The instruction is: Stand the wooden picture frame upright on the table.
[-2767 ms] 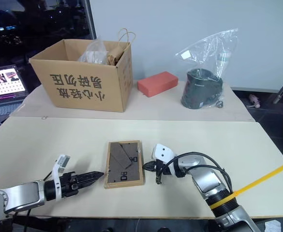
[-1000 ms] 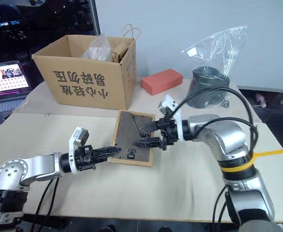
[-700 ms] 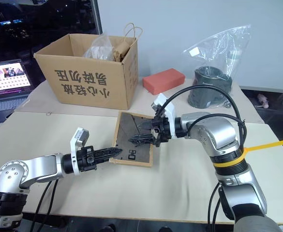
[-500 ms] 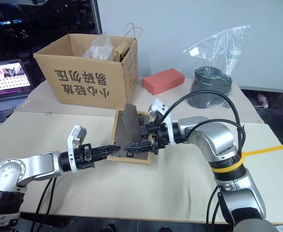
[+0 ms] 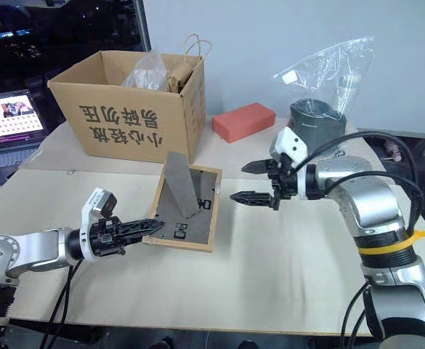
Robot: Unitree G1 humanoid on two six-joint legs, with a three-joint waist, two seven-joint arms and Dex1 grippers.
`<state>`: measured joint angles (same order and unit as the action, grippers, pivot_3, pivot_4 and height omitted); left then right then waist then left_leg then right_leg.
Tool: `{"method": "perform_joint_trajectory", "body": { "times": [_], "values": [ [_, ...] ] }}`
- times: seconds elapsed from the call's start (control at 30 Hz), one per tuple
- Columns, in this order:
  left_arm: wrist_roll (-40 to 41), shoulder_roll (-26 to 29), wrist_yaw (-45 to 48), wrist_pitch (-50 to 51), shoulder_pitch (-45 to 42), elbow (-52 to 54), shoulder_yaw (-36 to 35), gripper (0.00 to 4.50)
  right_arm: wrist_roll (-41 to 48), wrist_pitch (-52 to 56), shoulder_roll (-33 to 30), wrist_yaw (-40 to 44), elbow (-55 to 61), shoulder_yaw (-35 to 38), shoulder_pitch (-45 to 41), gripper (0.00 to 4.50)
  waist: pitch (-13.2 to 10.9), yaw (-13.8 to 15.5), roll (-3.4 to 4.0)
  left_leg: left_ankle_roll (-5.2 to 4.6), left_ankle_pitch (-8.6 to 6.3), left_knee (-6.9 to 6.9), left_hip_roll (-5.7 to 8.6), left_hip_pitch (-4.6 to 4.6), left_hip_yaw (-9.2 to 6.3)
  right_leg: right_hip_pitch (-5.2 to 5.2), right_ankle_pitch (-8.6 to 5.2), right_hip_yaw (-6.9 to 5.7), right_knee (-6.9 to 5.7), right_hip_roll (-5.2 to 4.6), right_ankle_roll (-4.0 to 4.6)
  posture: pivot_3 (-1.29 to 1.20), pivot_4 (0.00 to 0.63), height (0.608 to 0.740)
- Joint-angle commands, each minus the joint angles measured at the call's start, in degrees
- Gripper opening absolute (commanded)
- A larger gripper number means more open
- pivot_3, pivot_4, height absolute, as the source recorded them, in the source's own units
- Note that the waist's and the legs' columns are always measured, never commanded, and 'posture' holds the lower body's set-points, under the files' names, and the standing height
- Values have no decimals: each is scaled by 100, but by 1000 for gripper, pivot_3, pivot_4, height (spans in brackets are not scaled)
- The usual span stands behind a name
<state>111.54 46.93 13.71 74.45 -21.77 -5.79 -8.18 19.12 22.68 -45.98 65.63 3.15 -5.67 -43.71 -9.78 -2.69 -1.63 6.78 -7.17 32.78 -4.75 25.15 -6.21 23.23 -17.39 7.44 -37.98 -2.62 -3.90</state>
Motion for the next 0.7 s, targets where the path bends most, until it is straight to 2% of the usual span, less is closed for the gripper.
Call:
{"method": "perform_joint_trajectory", "body": {
  "times": [0.03,0.07,0.13,0.27,0.33,0.6,0.7],
  "values": [
    [146,41,266,89,-127,-114,-142,1110,-1023,-2373,221,-622,-103,54,343,4473,0,0,0,0,0,1,1,0,0,0,0,0,0,0,-1,0,150,740],
    [146,36,265,94,-137,-145,-122,1110,-1374,-3096,383,-1000,-142,61,497,4473,0,-3,0,0,0,3,0,0,0,-2,-1,0,-1,0,-2,0,150,740],
    [146,20,272,130,-126,-191,-92,1110,-1787,-3793,704,-1600,-58,84,721,4473,0,0,0,0,1,4,0,0,0,-1,-1,-1,-3,0,-3,0,150,740],
    [146,0,280,180,-75,-191,-53,1110,-3375,-5844,785,-2582,-435,-272,833,4473,-3,18,5,8,5,5,2,-1,0,-2,12,-1,-7,-1,19,0,150,740],
    [146,-22,286,201,-93,-164,-40,1110,-3919,-6499,922,-3130,-691,-377,758,4473,-3,20,5,9,6,5,2,-1,-1,-4,14,-2,-7,-1,22,0,150,740],
    [146,-48,311,264,-119,-126,-48,1110,-5097,-7370,1375,-4513,-1475,-590,358,4473,-3,14,5,16,13,4,1,-8,-5,-11,17,-4,-12,0,26,0,150,740],
    [146,-48,334,282,-106,-103,-46,1110,-5300,-7458,1473,-4829,-1655,-655,291,3759,-3,14,5,16,13,4,1,-8,-6,-12,17,-4,-12,0,26,0,150,740]
  ]
}}
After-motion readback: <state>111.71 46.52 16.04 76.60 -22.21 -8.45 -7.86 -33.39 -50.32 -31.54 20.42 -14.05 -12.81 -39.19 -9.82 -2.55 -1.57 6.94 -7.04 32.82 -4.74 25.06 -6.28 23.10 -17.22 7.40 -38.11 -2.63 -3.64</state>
